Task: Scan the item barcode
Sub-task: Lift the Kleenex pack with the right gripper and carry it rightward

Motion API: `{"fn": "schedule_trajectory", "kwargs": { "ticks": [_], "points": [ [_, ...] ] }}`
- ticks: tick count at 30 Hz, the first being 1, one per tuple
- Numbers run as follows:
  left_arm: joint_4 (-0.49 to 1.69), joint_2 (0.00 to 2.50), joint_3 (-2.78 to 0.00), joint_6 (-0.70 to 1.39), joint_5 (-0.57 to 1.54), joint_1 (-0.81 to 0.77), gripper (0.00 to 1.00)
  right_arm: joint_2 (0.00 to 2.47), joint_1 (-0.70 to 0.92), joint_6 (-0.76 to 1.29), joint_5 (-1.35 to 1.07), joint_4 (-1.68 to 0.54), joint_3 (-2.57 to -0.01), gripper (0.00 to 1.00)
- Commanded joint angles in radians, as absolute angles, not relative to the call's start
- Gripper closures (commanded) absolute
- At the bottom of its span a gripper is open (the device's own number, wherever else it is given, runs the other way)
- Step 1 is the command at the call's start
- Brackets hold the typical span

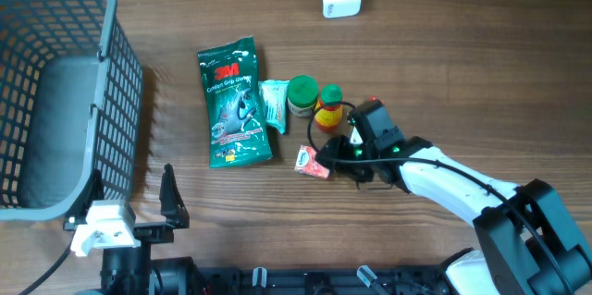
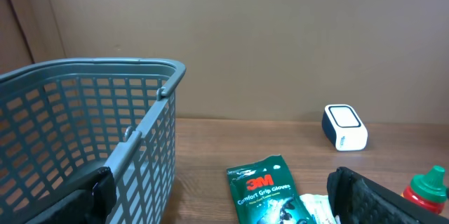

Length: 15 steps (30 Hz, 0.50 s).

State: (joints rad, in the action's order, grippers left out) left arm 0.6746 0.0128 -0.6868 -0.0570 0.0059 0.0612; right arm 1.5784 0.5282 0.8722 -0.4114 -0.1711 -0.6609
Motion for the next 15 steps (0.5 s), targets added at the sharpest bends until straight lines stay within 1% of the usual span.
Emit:
{"fn": "schedule_trajectory", "kwargs": {
  "ticks": [1,3,5,12,13,15],
  "points": [
    [0.671,0.005,-0.684,-0.044,0.003,0.070,0.00,1.587,0.526,0.896,-0.415,-0.139,-0.656,0.44],
    [0.671,0.005,-0.684,-0.044,0.003,0.070,0.00,1.588,0.533,0.929,-0.373,-0.140,-0.656,0.50],
    [0.672,0.005,-0.684,-0.044,0.003,0.070,0.00,1.596,0.548,0.974,-0.335,-0.151,-0.656,0.53],
    [0.671,0.005,-0.684,-0.044,0.003,0.070,0.00,1.642,0.552,1.061,-0.337,-0.151,-0.656,0.69],
    [0.672,0.005,-0.684,-0.044,0.003,0.070,0.00,1.646,0.552,1.076,-0.337,-0.152,-0.656,0.74],
    [0.671,0.005,-0.684,-0.044,0.003,0.070,0.00,1.647,0.552,1.077,-0.337,-0.154,-0.656,0.91]
  ]
}}
